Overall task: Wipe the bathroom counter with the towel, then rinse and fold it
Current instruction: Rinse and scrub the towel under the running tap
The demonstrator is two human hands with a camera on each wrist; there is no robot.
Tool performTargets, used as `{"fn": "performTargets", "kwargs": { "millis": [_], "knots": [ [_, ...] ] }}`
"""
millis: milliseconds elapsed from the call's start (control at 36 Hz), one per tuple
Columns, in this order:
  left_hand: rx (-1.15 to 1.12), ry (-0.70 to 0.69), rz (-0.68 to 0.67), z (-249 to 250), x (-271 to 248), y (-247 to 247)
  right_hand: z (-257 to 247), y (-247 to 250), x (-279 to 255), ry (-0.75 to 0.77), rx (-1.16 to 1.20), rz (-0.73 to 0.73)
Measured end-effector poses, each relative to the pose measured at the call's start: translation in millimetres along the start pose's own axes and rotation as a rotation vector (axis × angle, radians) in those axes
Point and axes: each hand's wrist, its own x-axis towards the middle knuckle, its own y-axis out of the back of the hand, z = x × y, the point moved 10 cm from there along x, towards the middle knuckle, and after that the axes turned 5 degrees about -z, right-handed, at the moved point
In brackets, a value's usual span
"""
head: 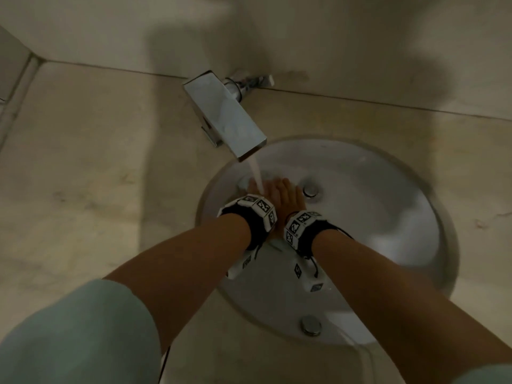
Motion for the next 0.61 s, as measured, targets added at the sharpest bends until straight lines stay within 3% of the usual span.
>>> {"fn": "performTargets", "kwargs": {
  "millis": [167,250,361,444,500,556,611],
  "knots": [
    [0.020,0.017,-0.151,0,-1,0,2,10,-2,0.042,0.058,-0.012],
    [0.127,0.003,-0.074,0,0,9,12,1,-1,0.039,-0.107,-0.064],
    [0.109,0.028,0.013,-4,1,20,8,10,-1,0.112,-0.144,-0.058],
    [-0.014,-0.002,-0.047,-15,52,1,26,16,31,0.062,0.038,-0.051],
    [-0.085,0.027,-0.052,-26,56,1,56,5,61,-0.021,0.209,-0.036],
    [-0.192,0.081,-0.099,-26,22,10,62,24,26,-0.090,0.343,-0.006],
    [-0.278,0.105,-0.031,-27,5,21,61,35,1,-0.129,0.414,-0.012]
  ]
}}
